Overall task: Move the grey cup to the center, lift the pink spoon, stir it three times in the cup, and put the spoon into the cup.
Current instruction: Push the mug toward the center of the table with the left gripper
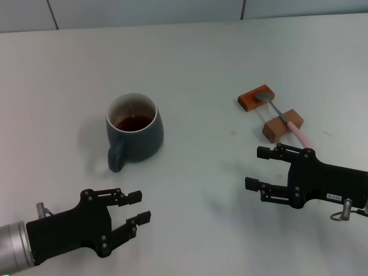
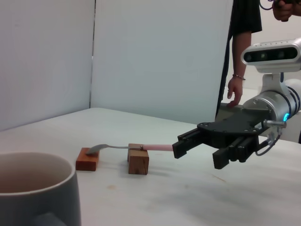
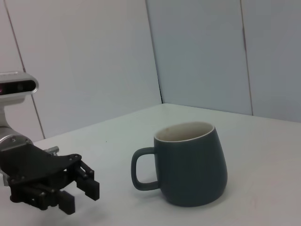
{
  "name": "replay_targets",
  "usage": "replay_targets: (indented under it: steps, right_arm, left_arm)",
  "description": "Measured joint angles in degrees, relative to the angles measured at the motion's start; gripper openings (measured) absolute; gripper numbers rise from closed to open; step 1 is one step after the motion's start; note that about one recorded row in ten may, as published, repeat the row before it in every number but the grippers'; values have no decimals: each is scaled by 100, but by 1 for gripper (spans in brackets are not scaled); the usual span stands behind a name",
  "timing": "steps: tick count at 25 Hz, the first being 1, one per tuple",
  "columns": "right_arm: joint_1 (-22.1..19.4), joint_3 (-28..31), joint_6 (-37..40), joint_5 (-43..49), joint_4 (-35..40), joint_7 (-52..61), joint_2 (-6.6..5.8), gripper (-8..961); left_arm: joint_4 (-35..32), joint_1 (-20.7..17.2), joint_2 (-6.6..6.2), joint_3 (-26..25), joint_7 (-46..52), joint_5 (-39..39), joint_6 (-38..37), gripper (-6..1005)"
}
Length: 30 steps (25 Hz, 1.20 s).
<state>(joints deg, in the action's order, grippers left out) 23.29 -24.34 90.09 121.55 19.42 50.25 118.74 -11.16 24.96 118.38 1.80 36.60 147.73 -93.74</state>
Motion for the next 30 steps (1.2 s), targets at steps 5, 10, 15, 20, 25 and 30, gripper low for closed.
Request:
replay_targets:
  steps: [5,10,15,20,25,30]
  right_arm:
    - [0,8,0,0,0,0,0,767]
    - [-9,13,-2,4,0,0,0,766]
    - [-26,16,-10,3,0,0,2,767]
    - [-40,10,-14,1,0,-1,9,767]
    - [-64,27,-18,0,0,-3,9,766]
    - [-106,34,-19,-1,-9,-6,9,767]
  left_arm:
    - [0,0,0,-22,10,-7,0,299]
    - [0,0,0,-65,-7,-25,-24,205]
    - [-1,0,0,-829,-41,-711,-485,111]
    - [0,-28,0,-1496,-265,-1421,-618,0]
    - [1,-61,4,-2154,-1295,-1887,-11,4]
    - [218,0,14,-2479,-2741,-2005,986,8]
